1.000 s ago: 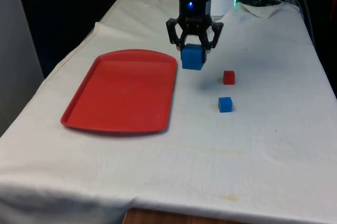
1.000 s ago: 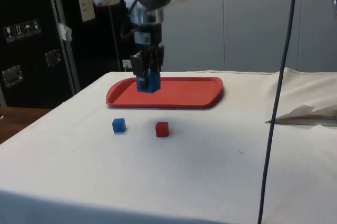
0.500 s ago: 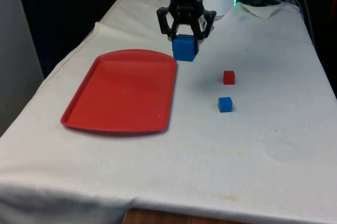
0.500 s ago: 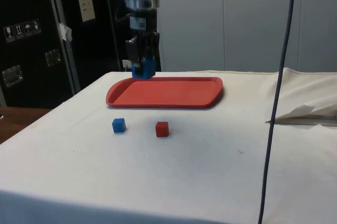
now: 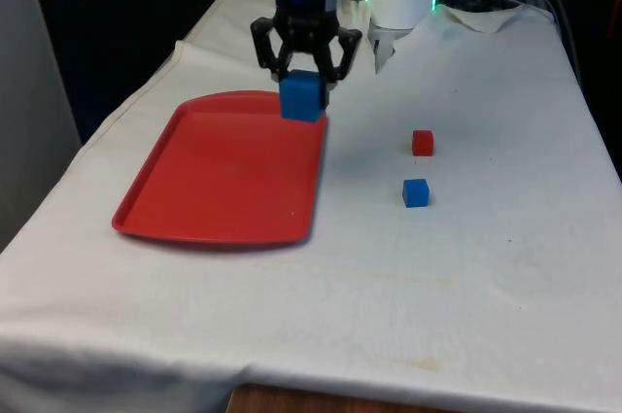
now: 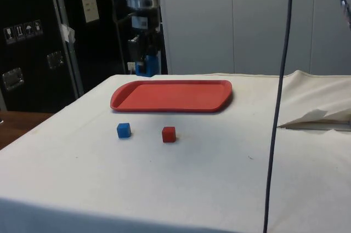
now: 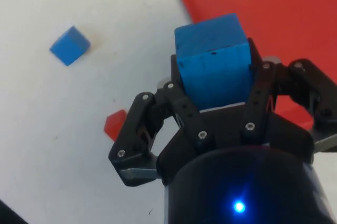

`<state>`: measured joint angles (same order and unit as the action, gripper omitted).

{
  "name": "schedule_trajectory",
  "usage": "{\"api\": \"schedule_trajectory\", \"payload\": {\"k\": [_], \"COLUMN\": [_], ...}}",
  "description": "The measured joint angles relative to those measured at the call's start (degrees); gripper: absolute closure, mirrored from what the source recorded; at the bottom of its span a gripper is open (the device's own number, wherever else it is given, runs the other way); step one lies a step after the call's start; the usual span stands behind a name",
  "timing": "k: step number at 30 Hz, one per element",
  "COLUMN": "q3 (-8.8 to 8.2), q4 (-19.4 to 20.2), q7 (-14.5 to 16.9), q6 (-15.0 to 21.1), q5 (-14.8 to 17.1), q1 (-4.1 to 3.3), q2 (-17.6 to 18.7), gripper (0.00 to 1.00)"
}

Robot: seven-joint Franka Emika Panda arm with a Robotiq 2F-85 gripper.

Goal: Pick up the largest block and place it onto the tray.

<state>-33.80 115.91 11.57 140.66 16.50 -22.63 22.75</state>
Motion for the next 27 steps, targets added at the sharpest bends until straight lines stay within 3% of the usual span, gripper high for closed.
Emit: {"api": "schedule_trajectory", "payload": {"k": [14, 27], "q3": [-3.61, -5.61], "q4": [-1.15, -2.18], "q7": [4.13, 10.26], "q6": [0.06, 0.11], "q5": [0.74, 6.70], "q1": [0.92, 1.72], "q2": [2.75, 6.53], "gripper": [1.00, 1.00]}}
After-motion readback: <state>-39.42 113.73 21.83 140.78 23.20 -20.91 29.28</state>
